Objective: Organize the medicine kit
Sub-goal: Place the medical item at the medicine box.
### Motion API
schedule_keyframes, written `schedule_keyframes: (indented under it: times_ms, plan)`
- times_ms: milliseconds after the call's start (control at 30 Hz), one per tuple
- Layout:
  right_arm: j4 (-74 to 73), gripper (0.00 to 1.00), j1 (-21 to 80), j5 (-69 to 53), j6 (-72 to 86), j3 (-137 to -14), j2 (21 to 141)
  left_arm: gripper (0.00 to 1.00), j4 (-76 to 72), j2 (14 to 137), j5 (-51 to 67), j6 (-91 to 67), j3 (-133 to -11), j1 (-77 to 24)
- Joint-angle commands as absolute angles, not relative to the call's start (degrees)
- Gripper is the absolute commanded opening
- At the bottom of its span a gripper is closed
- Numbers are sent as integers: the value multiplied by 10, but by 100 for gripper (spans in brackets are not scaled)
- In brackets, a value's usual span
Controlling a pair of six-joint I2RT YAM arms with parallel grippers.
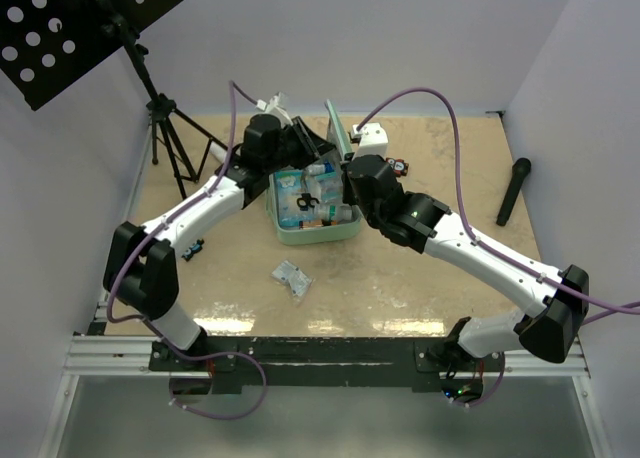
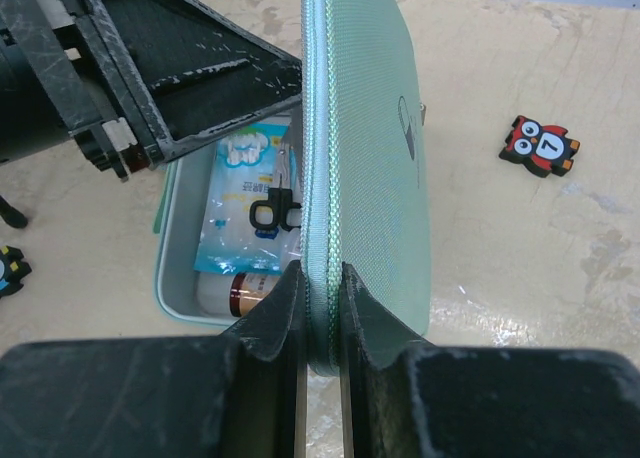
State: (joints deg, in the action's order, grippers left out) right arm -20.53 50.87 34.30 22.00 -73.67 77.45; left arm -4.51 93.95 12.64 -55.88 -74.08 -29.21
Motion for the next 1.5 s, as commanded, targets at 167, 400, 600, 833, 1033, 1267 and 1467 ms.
schedule_keyframes:
  times_ms: [167, 400, 600, 833, 1033, 1267, 1467]
  plan:
    - [-226, 0, 509, 330, 224, -729, 763, 43, -21, 854, 92, -509, -771, -283]
    - [-222, 0, 509, 328, 228, -720, 759, 44, 53, 722, 17, -461, -679, -280]
    - [-221, 0, 509, 338, 221, -719, 750, 70, 179, 582, -102, -470, -518, -281]
    - [-222, 0, 508, 337, 228, -714, 744, 75, 205, 512, -59, -513, -346, -295]
    - [-216, 0, 509, 331, 238, -701, 744, 75, 203, 471, -77, -592, -256, -364]
    - [-214, 0, 509, 330, 238, -698, 748, 75, 105, 488, -25, -660, -192, -392]
    - [-214, 0, 509, 330, 240, -696, 745, 75, 77, 557, -39, -662, -192, -402]
